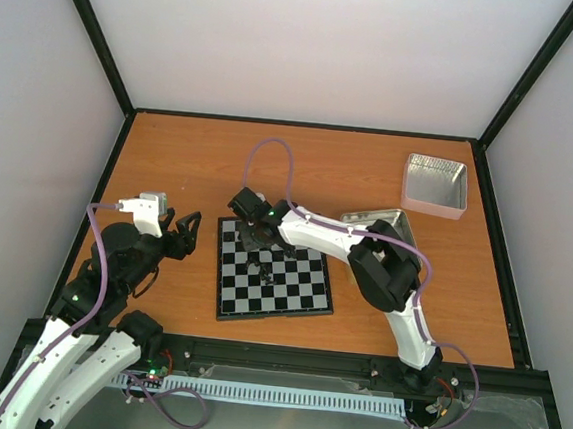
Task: Set up the chess pieces on the board
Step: Adjust the chess piece on the chessboard.
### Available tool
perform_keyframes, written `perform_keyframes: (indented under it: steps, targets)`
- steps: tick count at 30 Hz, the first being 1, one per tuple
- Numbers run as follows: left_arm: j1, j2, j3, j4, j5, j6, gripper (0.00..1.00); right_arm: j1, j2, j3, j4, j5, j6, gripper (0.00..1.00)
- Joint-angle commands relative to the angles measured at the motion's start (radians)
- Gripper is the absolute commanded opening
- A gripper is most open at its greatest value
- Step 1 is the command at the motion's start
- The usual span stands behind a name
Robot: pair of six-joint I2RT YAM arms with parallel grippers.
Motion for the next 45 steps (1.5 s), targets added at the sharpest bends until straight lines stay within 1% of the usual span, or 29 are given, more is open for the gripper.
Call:
perform_keyframes:
  steps: [1, 11, 21, 26, 36, 45]
  targets:
    - [-0.006, -0.003, 0.004, 0.006, -0.006, -0.005, 0.69, -0.007, 0.028, 0.019, 0.020, 0.001, -0.004, 0.08]
    - [-0.006, -0.004, 0.004, 0.006, -0.005, -0.005, 0.69, -0.012, -0.007, -0.035, 0.068, -0.010, -0.014, 0.08]
    - [-0.006, -0.005, 0.005, 0.008, -0.003, -0.005, 0.69, -0.024, -0.135, -0.153, 0.089, 0.014, -0.007, 0.09]
    - [-0.006, -0.005, 0.004, 0.008, -0.004, -0.005, 0.69, -0.040, -0.114, -0.150, 0.098, 0.015, -0.007, 0.09]
    - [-0.006, 0.000, 0.005, 0.008, -0.003, -0.005, 0.69, -0.037, -0.049, -0.085, 0.131, -0.100, -0.059, 0.09]
    - [-0.006, -0.001, 0.005, 0.005, -0.004, -0.005, 0.69, -0.031, -0.024, -0.069, 0.117, -0.106, -0.072, 0.10]
